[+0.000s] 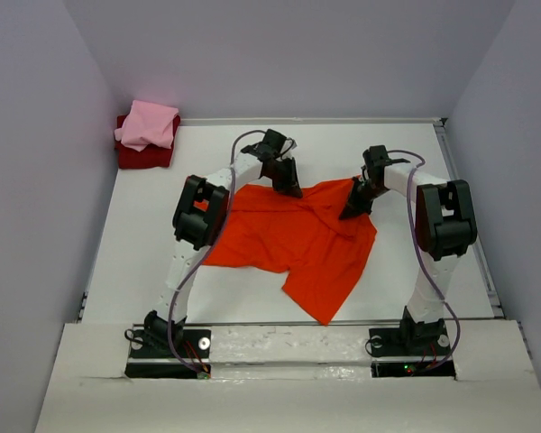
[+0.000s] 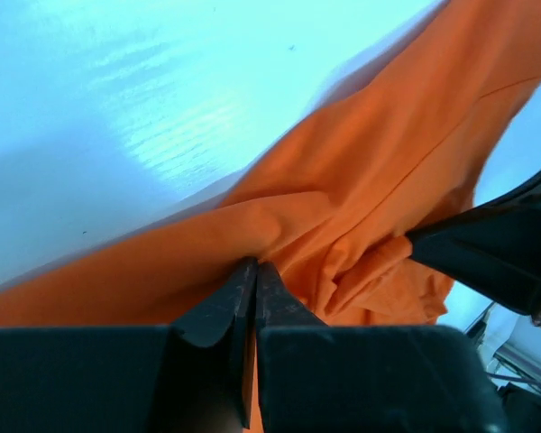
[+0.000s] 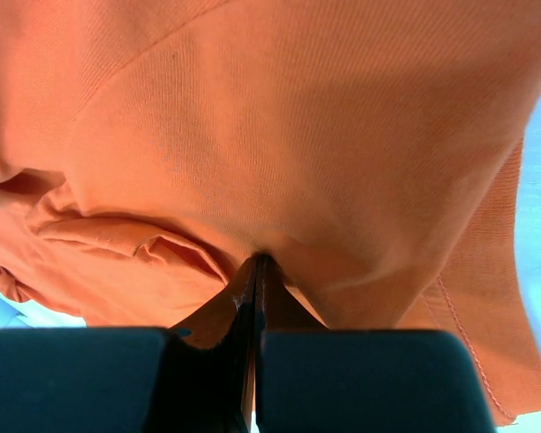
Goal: Fold and stack the t-shirts
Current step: Fold the flattened tshirt in 1/3 of the way
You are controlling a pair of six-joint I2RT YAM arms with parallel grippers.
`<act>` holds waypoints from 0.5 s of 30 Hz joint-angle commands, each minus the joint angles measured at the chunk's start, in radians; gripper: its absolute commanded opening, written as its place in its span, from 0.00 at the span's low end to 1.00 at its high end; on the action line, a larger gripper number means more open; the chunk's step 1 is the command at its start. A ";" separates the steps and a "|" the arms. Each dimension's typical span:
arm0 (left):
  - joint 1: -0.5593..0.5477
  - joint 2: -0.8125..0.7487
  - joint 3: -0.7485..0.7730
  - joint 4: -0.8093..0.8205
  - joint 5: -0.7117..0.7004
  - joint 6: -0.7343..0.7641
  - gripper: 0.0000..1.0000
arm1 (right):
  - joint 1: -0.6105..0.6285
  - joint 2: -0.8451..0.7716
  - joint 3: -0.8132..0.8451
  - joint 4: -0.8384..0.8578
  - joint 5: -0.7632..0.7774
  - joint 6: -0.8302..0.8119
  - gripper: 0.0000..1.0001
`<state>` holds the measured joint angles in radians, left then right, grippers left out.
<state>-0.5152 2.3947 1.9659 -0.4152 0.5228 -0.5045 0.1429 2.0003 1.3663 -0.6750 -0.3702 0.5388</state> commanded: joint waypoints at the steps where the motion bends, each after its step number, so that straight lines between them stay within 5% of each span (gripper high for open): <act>1: -0.020 -0.025 0.060 -0.072 0.017 0.030 0.04 | -0.006 -0.029 0.008 -0.015 0.022 -0.010 0.00; 15: -0.037 -0.016 0.131 -0.159 -0.211 0.093 0.03 | -0.006 -0.032 0.001 -0.028 -0.004 -0.011 0.00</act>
<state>-0.5556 2.4058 2.0224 -0.5423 0.3828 -0.4454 0.1429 2.0003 1.3659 -0.6815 -0.3717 0.5385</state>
